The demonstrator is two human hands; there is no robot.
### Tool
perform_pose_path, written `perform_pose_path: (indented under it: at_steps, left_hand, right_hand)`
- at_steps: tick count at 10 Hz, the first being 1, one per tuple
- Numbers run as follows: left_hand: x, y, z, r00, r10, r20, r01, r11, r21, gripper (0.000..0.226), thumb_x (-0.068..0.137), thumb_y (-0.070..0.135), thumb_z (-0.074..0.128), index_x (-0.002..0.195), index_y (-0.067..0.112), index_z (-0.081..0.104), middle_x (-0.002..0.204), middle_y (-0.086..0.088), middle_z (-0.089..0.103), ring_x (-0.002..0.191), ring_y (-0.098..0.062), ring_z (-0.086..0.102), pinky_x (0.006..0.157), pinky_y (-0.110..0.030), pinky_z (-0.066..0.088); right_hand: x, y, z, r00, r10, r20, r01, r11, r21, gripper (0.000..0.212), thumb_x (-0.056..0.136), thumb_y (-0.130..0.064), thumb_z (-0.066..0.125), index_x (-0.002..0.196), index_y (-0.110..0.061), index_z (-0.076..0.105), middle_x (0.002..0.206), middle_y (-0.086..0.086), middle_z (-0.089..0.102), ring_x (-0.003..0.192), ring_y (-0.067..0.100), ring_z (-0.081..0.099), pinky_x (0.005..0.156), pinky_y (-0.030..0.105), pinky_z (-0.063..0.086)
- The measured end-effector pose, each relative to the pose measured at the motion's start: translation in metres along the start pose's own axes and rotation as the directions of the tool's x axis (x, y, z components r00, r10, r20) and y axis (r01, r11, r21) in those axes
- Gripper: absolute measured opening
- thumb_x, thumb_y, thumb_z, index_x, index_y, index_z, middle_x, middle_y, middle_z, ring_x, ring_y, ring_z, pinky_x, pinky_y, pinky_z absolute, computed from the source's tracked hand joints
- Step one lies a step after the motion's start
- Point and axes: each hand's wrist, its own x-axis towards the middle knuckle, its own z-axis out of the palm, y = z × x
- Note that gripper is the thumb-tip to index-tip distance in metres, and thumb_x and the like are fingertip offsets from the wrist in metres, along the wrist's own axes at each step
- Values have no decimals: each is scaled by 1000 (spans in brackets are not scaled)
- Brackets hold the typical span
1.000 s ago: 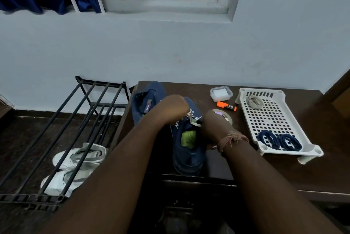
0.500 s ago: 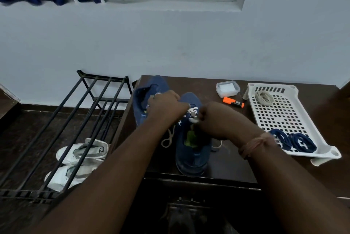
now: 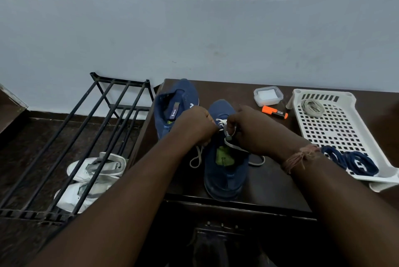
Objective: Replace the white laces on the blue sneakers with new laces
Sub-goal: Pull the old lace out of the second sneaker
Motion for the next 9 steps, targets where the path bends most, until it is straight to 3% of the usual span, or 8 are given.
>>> perform_pose_path:
  at_steps: [1, 2, 3, 4, 5, 6, 7, 9]
  left_hand:
    - [3, -3, 1, 1000, -8, -22, 8, 1000, -19, 11, 91, 14, 65, 96, 6, 72, 91, -14, 76, 83, -29, 77, 77, -45, 64]
    - [4, -5, 0, 999, -37, -35, 34, 997, -64, 13, 92, 11, 64, 100, 4, 71, 95, -15, 75, 85, -29, 76, 74, -41, 65]
    - [4, -5, -1, 998, -45, -42, 40, 994, -101, 13, 90, 9, 65, 100, 3, 71, 99, -16, 75, 86, -28, 76, 72, -38, 65]
    - [5, -5, -1, 998, -49, -27, 46, 993, -105, 11, 89, 9, 67, 99, 4, 70, 100, -16, 74, 88, -28, 76, 73, -39, 65]
    - [5, -5, -1, 999, -47, -21, 45, 994, -96, 12, 90, 9, 65, 99, 3, 71, 100, -16, 75, 89, -28, 76, 75, -39, 65]
    - [4, -6, 0, 998, -46, -36, 42, 994, -102, 16, 91, 8, 63, 103, 1, 71, 100, -16, 75, 88, -27, 76, 73, -38, 65]
    - [3, -5, -1, 998, -53, -34, 50, 995, -91, 16, 90, 8, 64, 103, 1, 72, 99, -15, 75, 88, -27, 76, 74, -38, 65]
    - [-2, -1, 0, 997, -50, -57, 49, 999, -19, 14, 89, 10, 64, 97, 3, 72, 91, -14, 76, 83, -28, 76, 75, -42, 64]
  right_hand:
    - [-2, -1, -2, 998, 1, 61, 1, 1000, -25, 6, 89, -20, 55, 85, -25, 56, 103, 4, 44, 79, 22, 56, 72, 35, 49]
    - [-4, 2, -7, 992, -26, 124, 20, 999, 51, 17, 86, -38, 54, 74, -26, 53, 94, 2, 46, 83, 20, 56, 77, 42, 50]
    - [-3, 8, -17, 1000, 16, -12, -10, 912, 409, 57, 89, -57, 55, 67, -5, 54, 69, 13, 46, 60, 13, 46, 61, 41, 48]
    - [0, 14, -31, 949, 313, -47, -127, 511, 850, 68, 81, -72, 62, 61, -7, 56, 65, 9, 53, 59, 18, 44, 59, 36, 34]
    - [-2, 19, -44, 933, 357, 39, -80, 102, 992, 58, 87, -66, 57, 55, -18, 49, 58, 2, 53, 55, 16, 41, 55, 31, 27]
    - [-6, 21, -53, 958, 288, 2, 59, -203, 977, 54, 87, -63, 58, 65, -14, 58, 56, 0, 44, 56, 17, 36, 57, 30, 27]
    - [-9, 19, -60, 945, 300, -129, 241, -373, 896, 51, 88, -59, 60, 77, -9, 63, 58, 0, 48, 62, 18, 34, 62, 32, 30]
    - [-17, 16, -66, 913, 348, -212, 344, -379, 859, 56, 92, -54, 57, 53, -18, 40, 61, 4, 39, 57, 20, 36, 60, 31, 32]
